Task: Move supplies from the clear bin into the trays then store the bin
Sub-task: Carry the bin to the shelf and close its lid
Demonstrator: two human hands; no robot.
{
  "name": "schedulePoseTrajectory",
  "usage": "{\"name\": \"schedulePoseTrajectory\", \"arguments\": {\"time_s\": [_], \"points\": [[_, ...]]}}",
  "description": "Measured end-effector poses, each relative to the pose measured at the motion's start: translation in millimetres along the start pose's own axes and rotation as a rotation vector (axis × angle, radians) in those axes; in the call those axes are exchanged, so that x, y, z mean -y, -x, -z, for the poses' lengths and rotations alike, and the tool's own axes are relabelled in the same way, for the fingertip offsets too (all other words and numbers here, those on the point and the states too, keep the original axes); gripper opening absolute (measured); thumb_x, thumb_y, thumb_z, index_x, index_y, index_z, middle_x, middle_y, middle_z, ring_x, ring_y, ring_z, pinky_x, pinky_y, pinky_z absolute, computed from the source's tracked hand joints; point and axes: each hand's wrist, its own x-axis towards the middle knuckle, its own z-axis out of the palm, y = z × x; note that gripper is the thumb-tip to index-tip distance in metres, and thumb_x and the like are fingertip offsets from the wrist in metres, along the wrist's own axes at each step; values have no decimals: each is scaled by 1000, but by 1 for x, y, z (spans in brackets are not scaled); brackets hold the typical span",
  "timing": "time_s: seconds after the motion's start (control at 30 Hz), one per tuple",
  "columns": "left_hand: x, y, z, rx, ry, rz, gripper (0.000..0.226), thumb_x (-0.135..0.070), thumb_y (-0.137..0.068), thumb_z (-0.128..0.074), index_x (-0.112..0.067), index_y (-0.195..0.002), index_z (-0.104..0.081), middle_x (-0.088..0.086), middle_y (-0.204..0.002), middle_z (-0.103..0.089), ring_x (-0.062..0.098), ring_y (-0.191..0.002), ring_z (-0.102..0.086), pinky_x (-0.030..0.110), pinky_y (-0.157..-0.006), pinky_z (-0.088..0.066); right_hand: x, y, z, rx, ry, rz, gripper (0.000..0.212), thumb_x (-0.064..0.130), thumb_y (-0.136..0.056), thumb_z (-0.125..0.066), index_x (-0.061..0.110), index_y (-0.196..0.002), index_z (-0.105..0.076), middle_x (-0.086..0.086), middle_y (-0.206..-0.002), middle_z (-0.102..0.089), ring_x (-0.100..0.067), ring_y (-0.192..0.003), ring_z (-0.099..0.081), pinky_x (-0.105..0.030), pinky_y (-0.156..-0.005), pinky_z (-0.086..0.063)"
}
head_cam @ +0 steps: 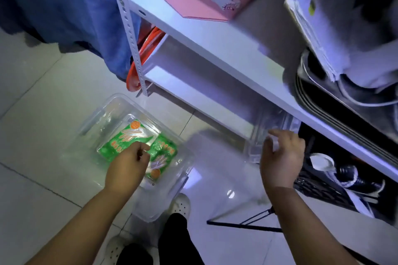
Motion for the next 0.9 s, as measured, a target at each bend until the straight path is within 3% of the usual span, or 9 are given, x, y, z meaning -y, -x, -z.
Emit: {"name": "schedulePoseTrajectory", "arguments": {"time_s": [0.1,0.23,0.33,0.47,0.57,0.73,0.9], "points": [[-15,13,-11,64,18,-34,12,-12,-87,-56,-22,-91,-63,5,-69,-68,27,-68,-63,36,-66,-50,-20,-18,5,-13,110,-186,25,7,-80,-57,-5,-103,-59,-29,-101,-57,-40,-91,-48,-41,-76,-30],[-5,32,-17,146,-1,-66,13,-13,-87,-56,-26,-87,-61,-2,-68,-69,19,-65,-63,30,-60,-44,-23,-35,-5,59,-62,-536,44,32,-94,-44,-1,-123,-47,-24,-124,-50,-40,-110,-48,-43,-87,-39],[15,41,-8,169,-5,-49,20,-12,-87,-57,-31,-81,-57,-4,-69,-68,21,-65,-63,34,-61,-47,-19,-42,-13,106,-107,-670,48,37,-98,-35,-4,-120,-48,-26,-126,-48,-42,-110,-49,-44,-89,-40],[44,42,14,188,-46,-45,28,-13,-86,-59,-38,-76,-54,-6,-60,-62,18,-60,-58,28,-53,-41,1,-26,-24,143,-245,-625,31,34,-95,-43,5,-93,-54,-13,-103,-45,-26,-88,-47,-35,-79,-36],[65,38,38,199,-77,-59,18,-13,-86,-58,-30,-83,-61,-7,-70,-67,21,-70,-62,27,-57,-39,31,12,-33,145,-321,-556,27,26,-91,-49,17,-67,-39,-7,-89,-41,-22,-76,-42,-35,-72,-37],[99,25,89,159,-114,-135,15,-12,-85,-59,-17,-98,-66,5,-91,-72,27,-83,-64,26,-67,-38,95,99,-44,148,-249,-450,20,23,-87,-57,13,-78,-43,-7,-87,-40,-27,-82,-44,-37,-75,-37],[129,11,143,160,-194,-124,19,-15,-86,-56,-24,-100,-64,2,-90,-72,26,-84,-65,29,-71,-47,152,179,-52,267,-129,-275,18,13,-78,-71,7,-85,-55,-15,-87,-53,-34,-86,-51,-40,-76,-42]]}}
